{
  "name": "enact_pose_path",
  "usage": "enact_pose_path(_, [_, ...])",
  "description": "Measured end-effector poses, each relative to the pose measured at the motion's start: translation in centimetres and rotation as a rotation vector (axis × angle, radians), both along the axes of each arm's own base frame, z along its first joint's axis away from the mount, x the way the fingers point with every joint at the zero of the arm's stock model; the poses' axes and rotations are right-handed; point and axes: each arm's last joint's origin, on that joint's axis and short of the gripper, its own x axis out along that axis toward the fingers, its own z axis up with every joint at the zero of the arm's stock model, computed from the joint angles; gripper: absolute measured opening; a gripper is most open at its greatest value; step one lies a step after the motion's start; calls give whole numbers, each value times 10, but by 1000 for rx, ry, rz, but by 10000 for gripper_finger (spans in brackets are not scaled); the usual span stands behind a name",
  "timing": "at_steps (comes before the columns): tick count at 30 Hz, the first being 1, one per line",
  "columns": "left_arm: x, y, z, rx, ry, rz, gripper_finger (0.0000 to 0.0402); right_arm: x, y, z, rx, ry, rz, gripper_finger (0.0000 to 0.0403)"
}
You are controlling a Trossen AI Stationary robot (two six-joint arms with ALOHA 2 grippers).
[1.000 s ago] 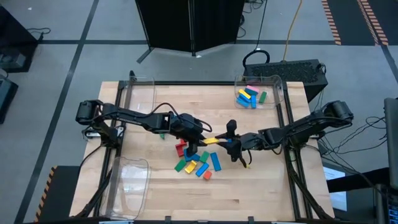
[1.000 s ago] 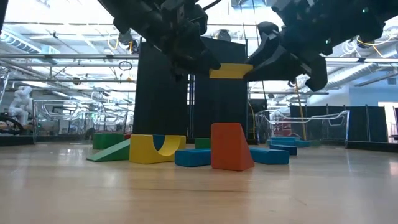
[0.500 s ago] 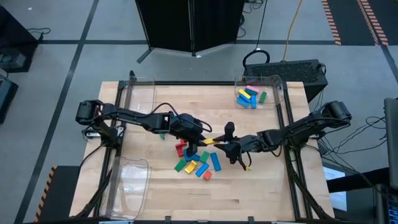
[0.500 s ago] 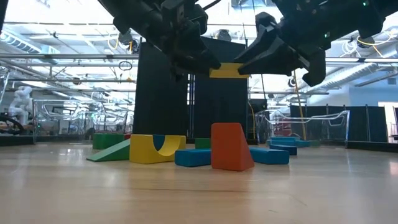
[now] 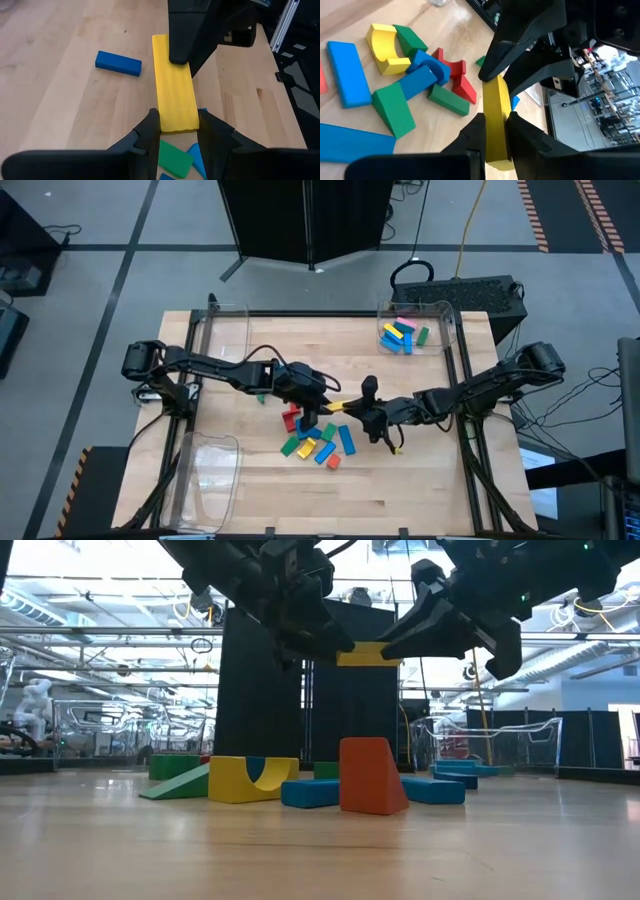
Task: Sort blocks by size
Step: Put the yellow rectangular block into the top right transparent bin
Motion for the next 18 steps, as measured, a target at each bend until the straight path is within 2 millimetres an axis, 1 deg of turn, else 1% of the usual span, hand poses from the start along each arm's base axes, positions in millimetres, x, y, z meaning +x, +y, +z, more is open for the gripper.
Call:
enact_pose_path(3, [0, 1, 0, 18, -3, 22, 103, 0, -1, 0, -3, -1, -23, 54])
enact_pose_path(6, [1, 1, 1, 39, -7, 44, 112, 0, -1, 0, -5, -1, -31, 54])
enact_pose_path(13, [3, 3, 5, 61, -59, 66, 148, -1, -4, 0, -24, -21, -131, 54])
enact_pose_path(18, [3, 3, 5, 54, -61, 53, 183, -1, -4, 0, -32, -22, -146, 54])
